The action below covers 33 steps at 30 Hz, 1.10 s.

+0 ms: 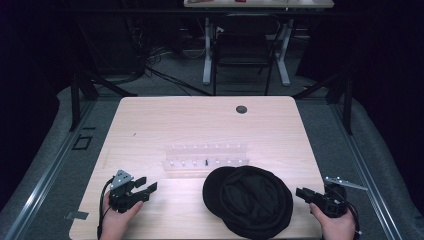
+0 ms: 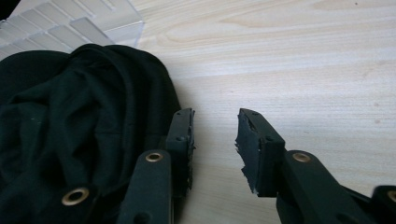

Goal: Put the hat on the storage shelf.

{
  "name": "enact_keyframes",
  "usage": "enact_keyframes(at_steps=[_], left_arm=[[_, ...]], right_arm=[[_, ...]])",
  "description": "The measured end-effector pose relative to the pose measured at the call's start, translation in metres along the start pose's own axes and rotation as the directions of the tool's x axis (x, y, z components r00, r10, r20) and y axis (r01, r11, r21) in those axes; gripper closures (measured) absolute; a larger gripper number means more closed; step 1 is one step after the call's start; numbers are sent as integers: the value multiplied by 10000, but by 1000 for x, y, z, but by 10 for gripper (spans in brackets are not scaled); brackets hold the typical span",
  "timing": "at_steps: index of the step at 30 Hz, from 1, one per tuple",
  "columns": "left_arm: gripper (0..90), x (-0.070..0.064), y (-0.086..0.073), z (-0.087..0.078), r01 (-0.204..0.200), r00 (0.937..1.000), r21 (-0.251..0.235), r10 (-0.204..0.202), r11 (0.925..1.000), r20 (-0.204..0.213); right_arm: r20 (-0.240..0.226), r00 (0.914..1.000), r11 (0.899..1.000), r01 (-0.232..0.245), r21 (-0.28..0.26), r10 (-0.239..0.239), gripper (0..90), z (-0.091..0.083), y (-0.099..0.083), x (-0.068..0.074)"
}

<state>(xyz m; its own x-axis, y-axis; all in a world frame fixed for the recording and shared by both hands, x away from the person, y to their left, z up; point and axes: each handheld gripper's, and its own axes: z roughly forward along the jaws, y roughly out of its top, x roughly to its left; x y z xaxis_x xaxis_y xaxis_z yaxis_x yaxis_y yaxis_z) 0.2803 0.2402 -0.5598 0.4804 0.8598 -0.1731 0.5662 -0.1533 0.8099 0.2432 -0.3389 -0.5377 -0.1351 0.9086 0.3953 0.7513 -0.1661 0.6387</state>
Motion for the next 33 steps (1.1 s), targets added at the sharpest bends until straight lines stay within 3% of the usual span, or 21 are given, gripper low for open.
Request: enact_keyframes(at_steps=[4, 12, 23, 24, 29, 30, 33], left_arm=[[465, 0, 0, 1, 39, 10000, 1, -39, 10000, 56], [465, -2, 1, 2, -26, 9999, 33, 25, 10000, 164], [465, -3, 0, 3, -50, 9998, 49, 49, 10000, 198], [465, -3, 0, 3, -49, 9998, 48, 48, 10000, 207], [465, -3, 1, 3, -65, 9998, 41, 64, 10000, 182], [465, -3, 1, 3, -69, 9998, 36, 68, 10000, 183], [465, -3, 0, 3, -71, 9998, 28, 71, 10000, 177]], right_arm=[[-39, 9997, 9996, 246, 163, -245, 661, -5, 1, 8], [-339, 9992, 9986, 240, 481, -224, 622, -10, 1, 17], [-529, 9985, 9865, 252, 1619, -168, 637, -4, -1, 24], [-553, 9984, 9827, 193, 1840, -93, 666, -3, -2, 24], [-742, 9972, 9809, 62, 1944, 84, 765, 0, -3, 22], [-774, 9969, 9815, 47, 1914, 103, 843, 1, -2, 20], [-783, 9968, 9830, -6, 1838, 152, 868, 2, -1, 19]])
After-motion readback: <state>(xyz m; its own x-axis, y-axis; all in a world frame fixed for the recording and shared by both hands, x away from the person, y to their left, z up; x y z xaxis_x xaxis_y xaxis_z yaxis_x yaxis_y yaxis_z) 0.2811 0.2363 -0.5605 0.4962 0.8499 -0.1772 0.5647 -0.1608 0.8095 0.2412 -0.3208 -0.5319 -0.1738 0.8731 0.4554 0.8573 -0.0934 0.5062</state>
